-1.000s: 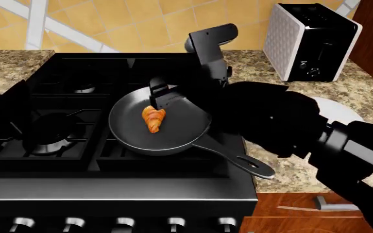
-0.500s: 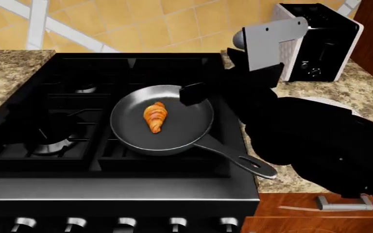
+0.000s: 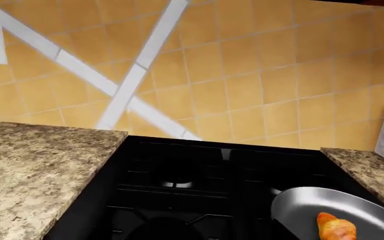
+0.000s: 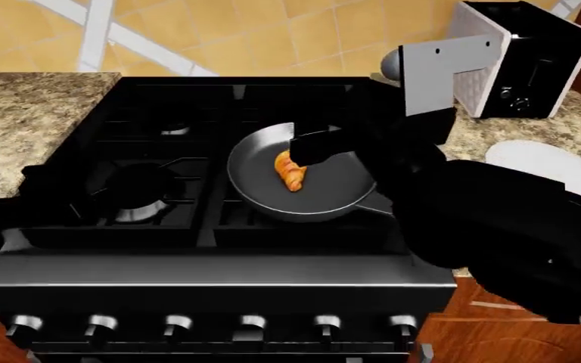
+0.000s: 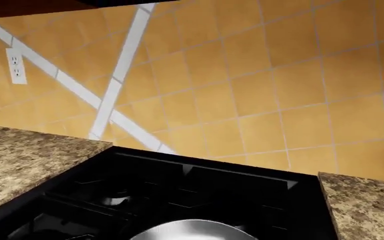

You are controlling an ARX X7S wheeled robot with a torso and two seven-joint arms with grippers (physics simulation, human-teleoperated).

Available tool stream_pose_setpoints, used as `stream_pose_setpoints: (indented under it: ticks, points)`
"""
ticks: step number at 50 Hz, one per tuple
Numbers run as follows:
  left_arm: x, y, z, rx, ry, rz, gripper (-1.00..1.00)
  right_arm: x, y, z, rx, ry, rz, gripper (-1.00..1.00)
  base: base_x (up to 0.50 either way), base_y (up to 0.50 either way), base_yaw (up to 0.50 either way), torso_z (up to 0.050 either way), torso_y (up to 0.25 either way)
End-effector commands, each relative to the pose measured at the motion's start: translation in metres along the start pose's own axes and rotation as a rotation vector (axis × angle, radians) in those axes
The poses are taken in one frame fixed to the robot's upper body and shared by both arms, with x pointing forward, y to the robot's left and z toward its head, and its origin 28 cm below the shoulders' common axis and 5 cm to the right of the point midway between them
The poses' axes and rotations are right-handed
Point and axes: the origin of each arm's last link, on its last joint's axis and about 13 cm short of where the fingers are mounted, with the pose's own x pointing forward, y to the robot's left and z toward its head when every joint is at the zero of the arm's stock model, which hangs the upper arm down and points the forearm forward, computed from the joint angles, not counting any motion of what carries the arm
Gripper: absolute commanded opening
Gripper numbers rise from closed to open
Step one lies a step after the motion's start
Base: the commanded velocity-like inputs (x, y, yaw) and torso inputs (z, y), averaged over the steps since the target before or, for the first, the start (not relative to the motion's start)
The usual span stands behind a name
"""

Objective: Pick the croissant and place it on the pan. Then turn on the stove to warm the croissant.

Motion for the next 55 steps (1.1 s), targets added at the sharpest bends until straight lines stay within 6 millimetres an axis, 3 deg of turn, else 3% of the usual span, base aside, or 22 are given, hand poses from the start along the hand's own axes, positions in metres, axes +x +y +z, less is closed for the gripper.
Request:
stream_pose_setpoints:
  ticks: [1, 25, 33, 46, 55]
  points:
    - [0.000, -0.002, 0.000, 0.004, 0.004, -0.006, 1.00, -0.002, -0.001, 0.000, 0.009, -0.001, -0.022, 1.00, -0.50, 0.00, 0.00, 0.000, 0.000]
    - [0.000, -0.006, -0.002, 0.028, -0.049, -0.043, 1.00, -0.003, -0.001, 0.001, -0.004, -0.008, -0.023, 1.00, -0.50, 0.00, 0.00, 0.000, 0.000]
    - [-0.001, -0.006, -0.010, 0.039, -0.111, -0.089, 1.00, -0.004, 0.000, -0.002, -0.007, -0.017, -0.025, 1.00, 0.00, 0.00, 0.00, 0.000, 0.000]
    - [0.002, -0.014, -0.013, 0.069, -0.134, -0.091, 1.00, -0.015, 0.006, -0.001, 0.024, -0.071, -0.091, 1.00, 0.00, 0.00, 0.00, -0.050, 0.000]
    - [0.004, -0.015, -0.016, 0.073, -0.146, -0.069, 1.00, -0.034, 0.011, 0.001, 0.067, -0.129, -0.158, 1.00, 0.00, 0.00, 0.00, -0.050, 0.000]
